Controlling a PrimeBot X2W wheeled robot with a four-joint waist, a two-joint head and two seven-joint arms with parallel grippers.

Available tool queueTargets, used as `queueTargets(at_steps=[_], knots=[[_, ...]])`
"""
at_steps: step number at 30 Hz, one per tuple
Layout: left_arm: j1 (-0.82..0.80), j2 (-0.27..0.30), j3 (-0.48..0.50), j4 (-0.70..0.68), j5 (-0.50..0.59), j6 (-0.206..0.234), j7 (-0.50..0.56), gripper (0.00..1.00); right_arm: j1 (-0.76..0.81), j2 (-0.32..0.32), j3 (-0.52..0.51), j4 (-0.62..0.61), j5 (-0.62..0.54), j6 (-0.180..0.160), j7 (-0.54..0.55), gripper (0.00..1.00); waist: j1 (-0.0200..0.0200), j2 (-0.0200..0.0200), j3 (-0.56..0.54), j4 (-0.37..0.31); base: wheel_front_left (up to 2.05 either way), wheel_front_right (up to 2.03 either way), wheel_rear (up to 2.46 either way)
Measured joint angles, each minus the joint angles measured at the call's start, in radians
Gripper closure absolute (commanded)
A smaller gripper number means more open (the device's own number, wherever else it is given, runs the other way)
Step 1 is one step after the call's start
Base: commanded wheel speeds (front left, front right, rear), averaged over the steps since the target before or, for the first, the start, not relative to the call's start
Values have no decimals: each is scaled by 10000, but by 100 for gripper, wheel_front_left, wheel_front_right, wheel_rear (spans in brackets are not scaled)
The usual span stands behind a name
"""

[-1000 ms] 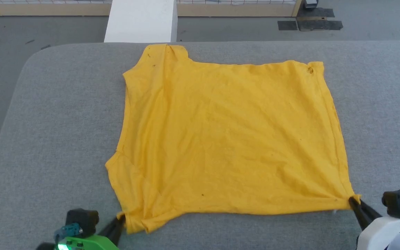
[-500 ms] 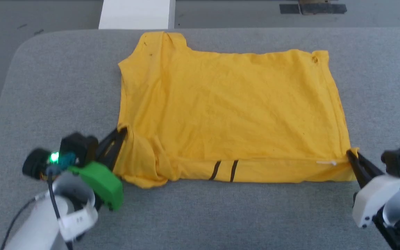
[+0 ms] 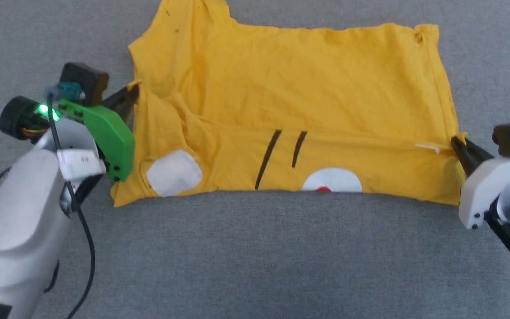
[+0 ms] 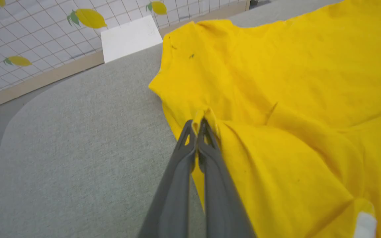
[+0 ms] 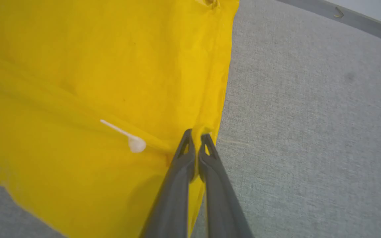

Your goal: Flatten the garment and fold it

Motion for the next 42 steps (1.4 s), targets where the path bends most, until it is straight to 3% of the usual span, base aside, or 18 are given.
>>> queueTargets(at_steps=[7,12,13,14,15,23,27,32,38,42], knots=[[-390,46,-52,1599,-1149,-77,1680,100,-1132,-180,725,961,665,0,460,100,1,0,591,-203,0,0,0],[-431,111,115,1624,-2194,-71,2786,100,-1582,-232,869,1329,1415,2,1327,100,0,0,623,-324,0,0,0],[-198,96,257,1498,-2316,17,2477,26,-1584,-201,755,1361,1582,4,1438,67,0,0,536,-311,0,0,0],[-48,73,278,1413,-2276,52,2173,0,-1561,-190,700,1356,1599,4,1432,11,0,0,486,-299,0,0,0],[158,21,316,1313,-2194,153,1705,0,-1496,-165,612,1358,1603,4,1346,0,0,0,409,-279,0,0,0],[2108,-872,1179,242,-1492,1739,-2708,0,41,368,-447,502,1298,2,-650,0,0,0,-439,-114,0,0,0],[3202,-1327,1473,-564,-1475,2370,-3808,0,924,940,-1043,-188,892,0,-1739,0,0,0,-903,-19,0,0,0],[4549,-1802,1490,-1185,-1570,3254,-3833,0,2023,1902,-1438,-1057,355,0,-3026,0,0,0,-1446,88,0,0,0],[5047,-1856,1505,-1193,-1772,4113,-2731,0,2592,2698,-1467,-1492,-150,0,-3960,0,0,0,-1769,38,0,0,0],[5046,-1883,1484,-965,-1979,4397,-1908,0,2697,2884,-1227,-1507,-205,0,-4100,0,-1,0,-1776,-166,0,0,0]])
